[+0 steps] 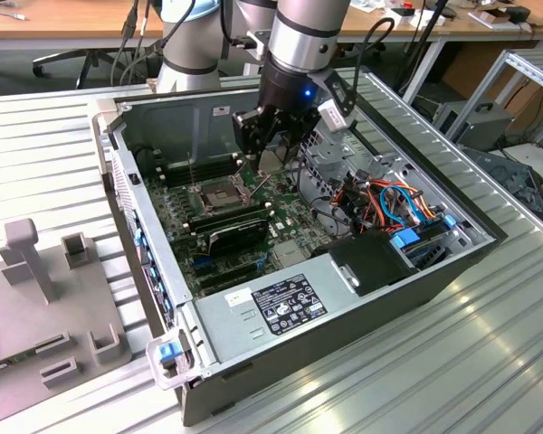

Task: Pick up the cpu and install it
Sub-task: 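Pick up the cpu and move it towards the insertion slot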

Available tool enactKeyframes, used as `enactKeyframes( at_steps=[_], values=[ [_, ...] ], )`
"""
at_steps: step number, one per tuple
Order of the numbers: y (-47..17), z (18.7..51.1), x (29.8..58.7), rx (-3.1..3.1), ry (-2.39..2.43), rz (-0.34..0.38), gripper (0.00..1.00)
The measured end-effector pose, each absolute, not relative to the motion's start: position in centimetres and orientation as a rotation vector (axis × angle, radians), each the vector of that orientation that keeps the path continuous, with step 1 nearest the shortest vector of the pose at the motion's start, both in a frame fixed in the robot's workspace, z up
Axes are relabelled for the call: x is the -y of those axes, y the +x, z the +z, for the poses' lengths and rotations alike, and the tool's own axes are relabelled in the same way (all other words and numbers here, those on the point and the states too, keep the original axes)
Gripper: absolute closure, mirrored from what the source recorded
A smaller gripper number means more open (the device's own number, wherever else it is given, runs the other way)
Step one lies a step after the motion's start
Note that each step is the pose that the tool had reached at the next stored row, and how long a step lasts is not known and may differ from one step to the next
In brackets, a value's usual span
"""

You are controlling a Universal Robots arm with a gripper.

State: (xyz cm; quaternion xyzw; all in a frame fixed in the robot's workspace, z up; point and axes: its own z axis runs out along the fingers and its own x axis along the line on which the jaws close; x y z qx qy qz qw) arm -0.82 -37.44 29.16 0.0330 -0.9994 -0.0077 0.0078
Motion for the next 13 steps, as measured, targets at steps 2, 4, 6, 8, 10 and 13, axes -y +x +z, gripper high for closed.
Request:
enactKeyframes(
  at_steps=[2,4,6,8,10,13],
  values=[
    [-0.82,29.1,37.4,3.124,0.103,-0.024,0.45],
    [-0.83,29.05,37.36,3.124,0.103,-0.024,0.45],
    [-0.85,29.01,37.31,3.124,0.103,-0.024,0.45],
    [-0.9,28.95,37.24,3.124,0.103,-0.024,0.45],
    [-0.94,28.9,37.17,3.124,0.103,-0.024,0.45],
    [-0.99,28.81,36.99,3.124,0.103,-0.024,0.45]
  ],
)
